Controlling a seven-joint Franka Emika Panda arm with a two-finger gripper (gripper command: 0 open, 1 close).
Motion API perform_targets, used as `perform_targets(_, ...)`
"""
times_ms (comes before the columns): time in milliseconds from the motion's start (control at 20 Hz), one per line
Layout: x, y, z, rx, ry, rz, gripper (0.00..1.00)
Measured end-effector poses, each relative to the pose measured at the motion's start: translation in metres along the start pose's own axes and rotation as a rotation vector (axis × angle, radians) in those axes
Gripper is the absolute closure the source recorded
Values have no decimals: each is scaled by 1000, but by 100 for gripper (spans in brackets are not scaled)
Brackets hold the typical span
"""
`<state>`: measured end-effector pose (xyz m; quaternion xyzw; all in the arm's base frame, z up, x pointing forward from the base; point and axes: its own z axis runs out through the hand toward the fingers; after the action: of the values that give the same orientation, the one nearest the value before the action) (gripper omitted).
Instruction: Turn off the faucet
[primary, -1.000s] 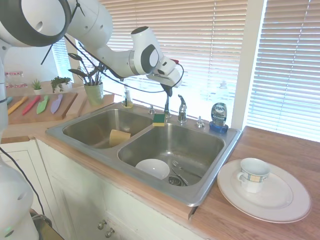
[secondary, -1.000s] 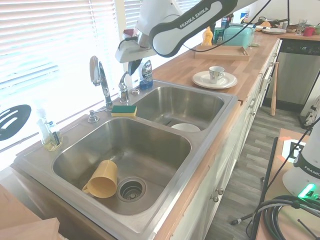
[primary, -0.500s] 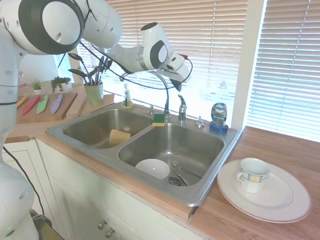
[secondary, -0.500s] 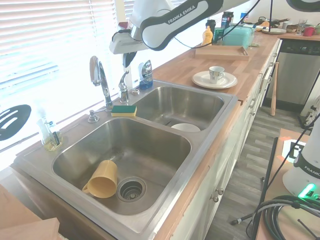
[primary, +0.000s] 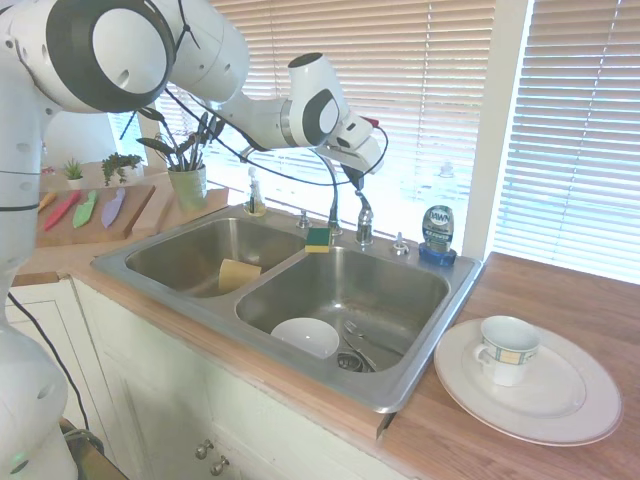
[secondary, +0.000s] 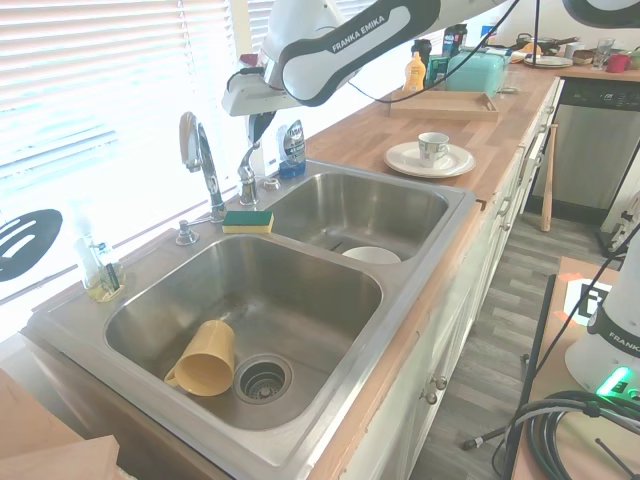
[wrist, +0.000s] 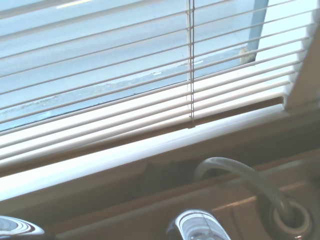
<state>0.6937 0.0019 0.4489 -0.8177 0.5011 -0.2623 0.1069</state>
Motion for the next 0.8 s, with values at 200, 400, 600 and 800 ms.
perform_targets(200, -3, 4, 5, -11, -8, 0, 100)
perform_targets(400, -8, 14, 14, -27, -24, -6, 100)
perform_targets(600, -13, 24, 21, -44, -42, -29, 100)
perform_targets(800, -12, 25, 21, -43, -45, -40, 100)
